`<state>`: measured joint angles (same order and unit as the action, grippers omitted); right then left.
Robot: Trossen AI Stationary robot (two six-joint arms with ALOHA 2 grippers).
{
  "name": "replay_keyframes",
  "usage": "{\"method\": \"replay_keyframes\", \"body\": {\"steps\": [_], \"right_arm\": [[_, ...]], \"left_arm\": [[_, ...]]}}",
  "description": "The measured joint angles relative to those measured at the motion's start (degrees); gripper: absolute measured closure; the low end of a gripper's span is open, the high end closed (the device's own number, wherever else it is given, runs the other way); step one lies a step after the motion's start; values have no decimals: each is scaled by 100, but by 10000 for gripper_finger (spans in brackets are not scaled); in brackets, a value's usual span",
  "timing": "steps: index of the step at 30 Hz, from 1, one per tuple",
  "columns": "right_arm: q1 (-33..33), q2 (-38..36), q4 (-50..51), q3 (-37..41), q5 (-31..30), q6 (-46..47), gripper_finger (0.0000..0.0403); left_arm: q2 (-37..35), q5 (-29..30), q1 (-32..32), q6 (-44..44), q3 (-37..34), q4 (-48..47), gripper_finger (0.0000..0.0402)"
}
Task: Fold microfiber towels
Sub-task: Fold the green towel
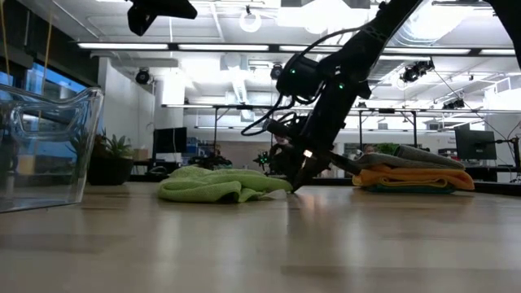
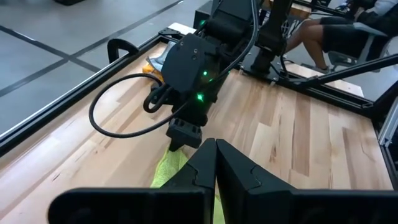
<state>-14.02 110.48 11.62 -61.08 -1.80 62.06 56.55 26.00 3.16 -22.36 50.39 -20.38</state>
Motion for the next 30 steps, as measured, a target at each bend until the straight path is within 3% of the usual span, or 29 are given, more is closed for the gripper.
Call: {"method": "replay_keyframes", "body": {"steps": [5,7,13,19,26,30], "right_arm": [[-11,-90,-4,10,-45,-259,394],[-28,-226,57,30,-338,-483,400],[-282,-1445,45,20,-382,-1327,402],[-336,-2535,194,11,61,-2008,402],[-116,-2991,119,-41,639,-2497,403],[-98,-3128,261,-569,911,-2915,403]], "left_arm": [[-19,-1,-13,3,3,27,401],[-121,-8,-13,14,69,18,401],[-472,72,-15,785,444,101,401],[-541,829,-198,1211,595,200,396],[-3,546,-767,1390,590,166,344],[237,386,-1114,1400,590,278,302]]}}
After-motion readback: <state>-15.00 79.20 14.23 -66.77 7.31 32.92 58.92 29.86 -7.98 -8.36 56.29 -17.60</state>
